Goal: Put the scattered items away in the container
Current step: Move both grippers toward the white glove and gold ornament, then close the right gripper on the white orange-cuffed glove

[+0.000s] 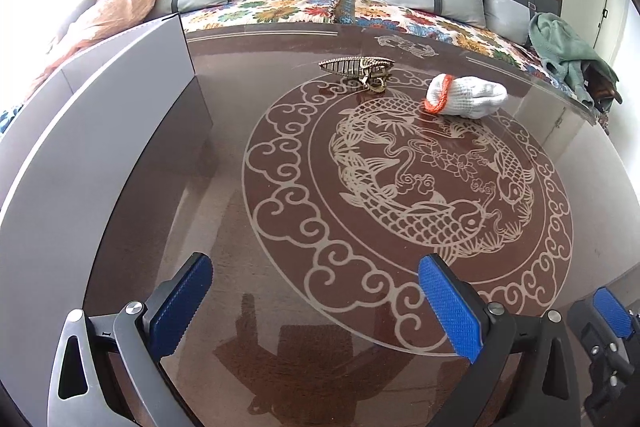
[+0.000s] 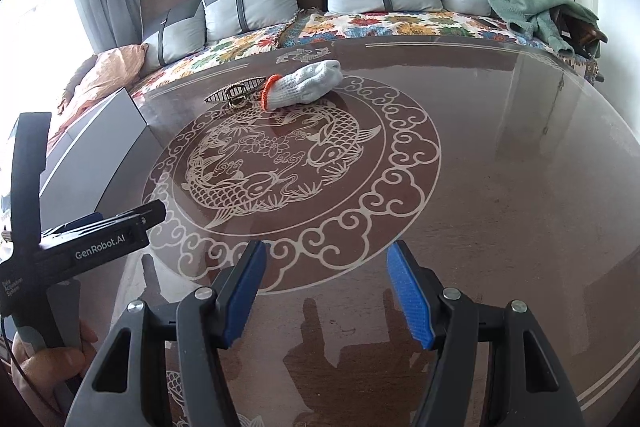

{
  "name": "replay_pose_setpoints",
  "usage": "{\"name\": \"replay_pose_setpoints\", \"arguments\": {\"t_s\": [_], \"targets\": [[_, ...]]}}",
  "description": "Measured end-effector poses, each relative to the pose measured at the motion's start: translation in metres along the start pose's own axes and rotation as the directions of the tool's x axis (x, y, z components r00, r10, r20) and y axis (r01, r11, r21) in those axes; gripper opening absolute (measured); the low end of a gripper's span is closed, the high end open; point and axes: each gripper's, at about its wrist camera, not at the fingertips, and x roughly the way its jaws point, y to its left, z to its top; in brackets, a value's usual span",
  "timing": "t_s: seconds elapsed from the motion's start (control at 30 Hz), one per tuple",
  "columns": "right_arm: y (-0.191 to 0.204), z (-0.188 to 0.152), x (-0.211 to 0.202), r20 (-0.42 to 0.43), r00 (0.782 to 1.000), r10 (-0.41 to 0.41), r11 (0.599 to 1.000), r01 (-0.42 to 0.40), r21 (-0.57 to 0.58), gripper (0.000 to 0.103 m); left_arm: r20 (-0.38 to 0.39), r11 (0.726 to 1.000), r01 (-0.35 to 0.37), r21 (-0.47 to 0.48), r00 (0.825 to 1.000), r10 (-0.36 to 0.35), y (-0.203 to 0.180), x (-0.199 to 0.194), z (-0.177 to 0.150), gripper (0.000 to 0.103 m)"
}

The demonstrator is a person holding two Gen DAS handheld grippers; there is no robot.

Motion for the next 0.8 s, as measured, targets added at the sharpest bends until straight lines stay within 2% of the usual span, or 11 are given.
{"name": "replay_pose_setpoints", "arguments": {"t_s": [0.2, 0.33, 0.47, 0.6, 0.7, 0.8], "targets": [[0.001, -0.002, 0.008, -0.014, 1.000, 0.017, 1.000, -0.017, 0.003, 0.065, 0.010, 1.000, 0.017, -0.026, 1.000, -0.016, 0.004, 0.000, 0.001, 0.103], [0.004, 0.009, 0.018, -0.017, 0.998, 0.064, 0.998, -0.064, 0.008, 0.065, 0.006, 0.998, 0.034, -0.047, 0.999, -0.034, 0.009, 0.001, 0.011, 0.103], [0.007, 0.055, 0.042, -0.008, 0.988, 0.153, 0.988, -0.153, 0.009, 0.065, 0.020, 0.996, 0.044, -0.078, 0.999, -0.043, 0.018, -0.004, 0.023, 0.103], [0.011, 0.117, 0.076, 0.015, 0.987, 0.162, 0.987, -0.162, -0.022, 0.065, 0.030, 0.989, 0.056, -0.139, 0.998, -0.052, 0.035, -0.013, 0.025, 0.103], [0.004, 0.158, 0.113, -0.025, 0.987, 0.158, 0.987, -0.157, 0.030, 0.065, 0.024, 0.984, 0.053, -0.168, 0.998, -0.050, 0.045, -0.017, 0.022, 0.103], [-0.013, 0.181, 0.146, -0.080, 0.984, 0.157, 0.976, -0.143, 0.162, 0.065, 0.017, 0.981, 0.046, -0.188, 0.999, -0.043, 0.055, -0.019, 0.017, 0.103]]}}
